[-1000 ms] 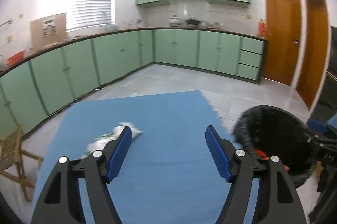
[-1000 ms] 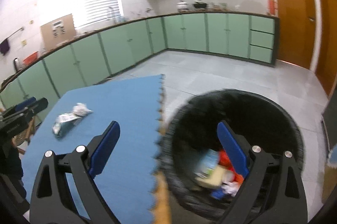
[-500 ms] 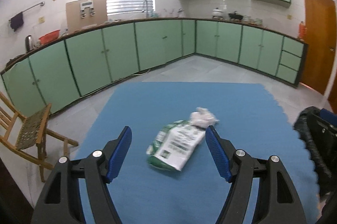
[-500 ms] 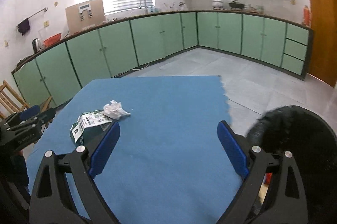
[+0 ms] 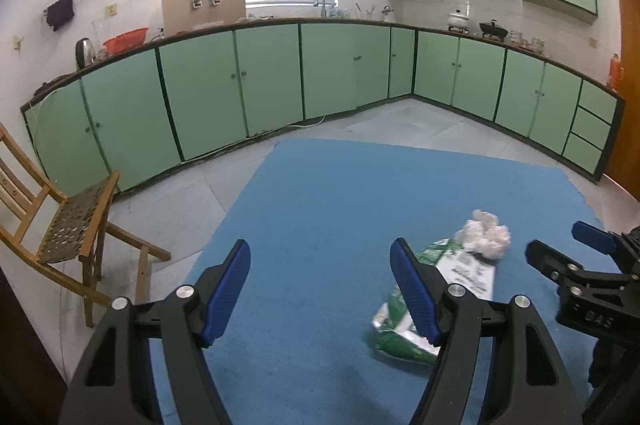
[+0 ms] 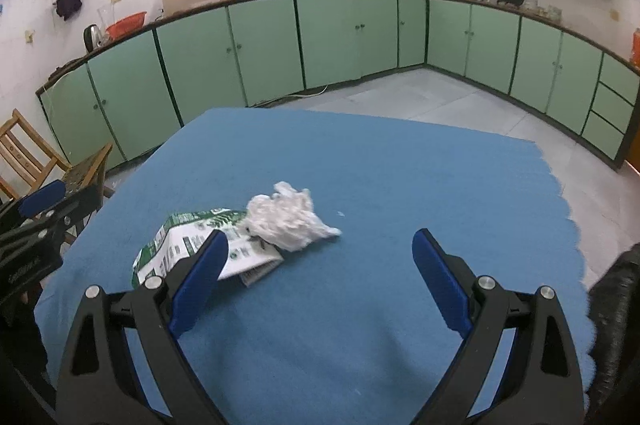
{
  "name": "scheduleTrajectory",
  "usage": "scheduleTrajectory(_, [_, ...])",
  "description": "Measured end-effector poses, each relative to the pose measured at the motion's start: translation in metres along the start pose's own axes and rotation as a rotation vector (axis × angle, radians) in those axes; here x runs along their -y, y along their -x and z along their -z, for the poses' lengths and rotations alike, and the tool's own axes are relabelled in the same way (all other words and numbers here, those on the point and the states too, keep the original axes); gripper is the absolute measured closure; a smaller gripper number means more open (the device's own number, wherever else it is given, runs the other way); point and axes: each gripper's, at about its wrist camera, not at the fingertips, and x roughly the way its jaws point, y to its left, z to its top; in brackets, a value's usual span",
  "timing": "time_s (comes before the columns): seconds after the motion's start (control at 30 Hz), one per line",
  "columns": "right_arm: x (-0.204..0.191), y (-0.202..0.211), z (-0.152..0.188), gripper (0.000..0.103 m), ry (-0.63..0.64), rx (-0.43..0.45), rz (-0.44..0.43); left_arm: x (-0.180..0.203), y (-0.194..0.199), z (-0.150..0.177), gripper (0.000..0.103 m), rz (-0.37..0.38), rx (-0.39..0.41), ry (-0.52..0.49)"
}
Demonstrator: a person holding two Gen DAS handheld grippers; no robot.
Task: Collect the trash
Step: 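Grasp the second white tissue with the right tool, then grasp the green-white wrapper with the left tool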
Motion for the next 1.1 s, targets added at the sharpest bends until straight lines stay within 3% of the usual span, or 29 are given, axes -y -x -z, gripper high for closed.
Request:
scheduleTrajectory(0.2, [-0.014,-0.03,-0.007,0.014,-0.002,-0.054,-0.008,-0.009,-0.013,0.001,0.032,-0.005,-0.024,0.018])
scheduleTrajectory(0.37, [-0.013,-0.054,-0.01,0.022,-0.017,-0.12,-0.018,-0.019,-0.018,-0.001,0.032,-0.001,-0.025,0.029])
scheduleTrajectory(0.47, [-0.012,-0.061,-0.01,0.037,-0.033,-0.15,-0.047,-0.021,-0.018,0.0,0.032,0.0,-0.027,0.033])
scheduleTrajectory(0.53, [-0.01,-0.063,-0.009,0.061,-0.045,-0.165,-0.067,-0.021,-0.02,0.0,0.032,0.003,-0.033,0.041])
scheduleTrajectory(0.63, [-0.008,-0.063,-0.005,0.073,-0.05,-0.188,-0.095,-0.018,-0.02,-0.001,0.032,0.011,-0.039,0.044])
scheduleTrajectory(0.87, [-0.002,-0.042,-0.006,0.08,-0.042,-0.149,-0.083,-0.002,-0.011,-0.002,0.032,0.059,-0.033,0.025])
scheduleTrajectory(1.1, [0.025,-0.005,0.01,0.08,-0.063,-0.131,-0.034,0.029,0.001,0.008,0.028,0.179,-0.057,-0.007])
